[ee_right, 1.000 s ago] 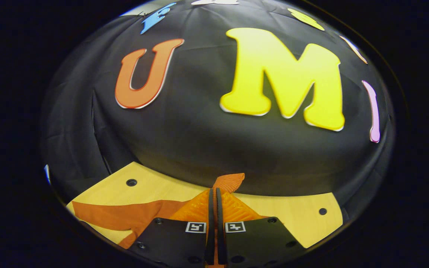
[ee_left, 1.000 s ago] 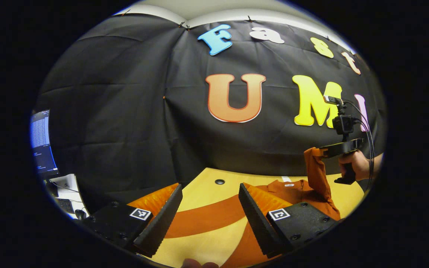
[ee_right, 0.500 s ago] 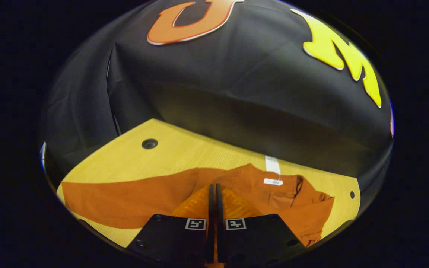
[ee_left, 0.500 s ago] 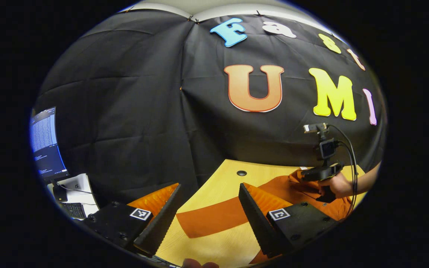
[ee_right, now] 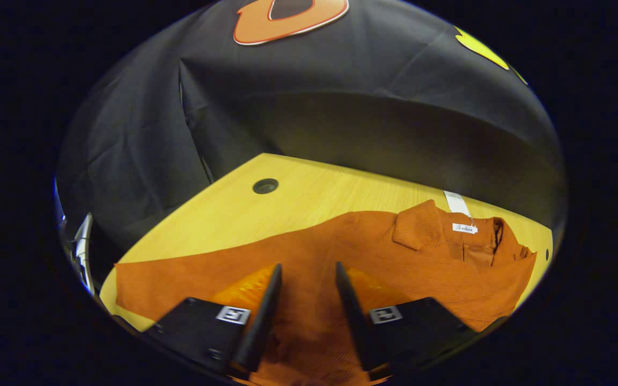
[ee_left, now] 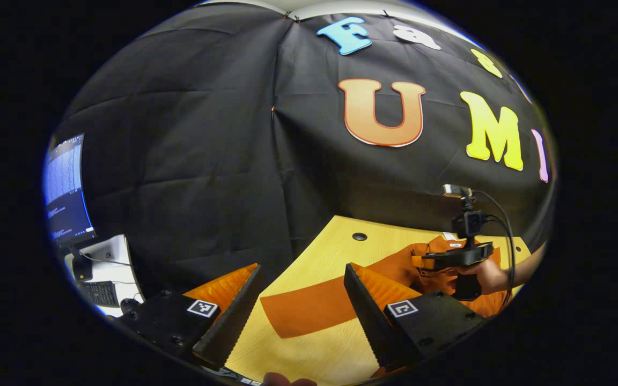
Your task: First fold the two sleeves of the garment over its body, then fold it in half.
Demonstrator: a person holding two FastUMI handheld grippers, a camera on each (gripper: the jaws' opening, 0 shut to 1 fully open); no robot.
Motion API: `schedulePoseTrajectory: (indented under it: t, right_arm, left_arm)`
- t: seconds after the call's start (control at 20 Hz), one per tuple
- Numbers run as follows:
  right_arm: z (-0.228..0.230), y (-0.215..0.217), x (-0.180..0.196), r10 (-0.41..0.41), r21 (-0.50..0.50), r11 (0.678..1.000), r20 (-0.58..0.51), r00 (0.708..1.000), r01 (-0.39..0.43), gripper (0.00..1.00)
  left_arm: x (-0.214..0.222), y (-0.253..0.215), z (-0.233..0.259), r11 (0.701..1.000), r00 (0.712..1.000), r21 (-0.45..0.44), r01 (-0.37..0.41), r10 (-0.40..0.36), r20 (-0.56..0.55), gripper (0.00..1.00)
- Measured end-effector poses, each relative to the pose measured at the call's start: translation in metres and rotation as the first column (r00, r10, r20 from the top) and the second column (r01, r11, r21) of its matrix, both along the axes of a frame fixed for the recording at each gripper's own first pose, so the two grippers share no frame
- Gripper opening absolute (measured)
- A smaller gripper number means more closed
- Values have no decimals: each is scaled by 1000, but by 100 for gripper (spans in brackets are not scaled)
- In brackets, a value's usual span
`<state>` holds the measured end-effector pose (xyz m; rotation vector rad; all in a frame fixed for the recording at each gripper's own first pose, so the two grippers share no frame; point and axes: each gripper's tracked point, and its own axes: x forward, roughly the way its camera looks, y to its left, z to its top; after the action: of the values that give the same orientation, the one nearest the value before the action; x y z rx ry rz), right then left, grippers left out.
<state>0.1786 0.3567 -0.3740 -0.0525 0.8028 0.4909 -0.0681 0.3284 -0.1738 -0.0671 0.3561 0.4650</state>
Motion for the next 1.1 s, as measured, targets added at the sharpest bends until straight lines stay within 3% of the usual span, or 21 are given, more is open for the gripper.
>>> schedulePoseTrajectory:
  t: [0.05,0.15,0.35,0.55,0.7,1.0,1.1]
  right_arm:
    - [11,-7,-1,6,-6,1000,27,1000,-5,88]
    - [34,-22,-11,21,-16,1000,61,998,-20,92]
    - [81,-52,-48,84,3,996,76,994,-84,92]
    - [115,-113,-83,127,-59,991,119,985,-121,92]
    - [136,-158,-99,88,-74,994,139,986,-78,92]
    - [169,-219,-97,-67,-46,996,174,982,76,92]
    - [182,-226,-100,-74,-38,996,188,979,83,92]
  left_arm:
    - [1,4,-13,1000,1000,-19,-20,19,-14,99]
    - [2,12,-39,996,997,-60,-67,65,-34,99]
    - [-5,28,-113,978,975,-127,-169,147,-168,99]
    - [-1,35,-163,958,946,-160,-237,190,-261,99]
    - [-6,39,-185,936,925,-193,-295,229,-304,99]
    - [0,41,-193,941,912,-131,-313,259,-317,100]
    - [6,34,-192,942,912,-128,-310,257,-318,85]
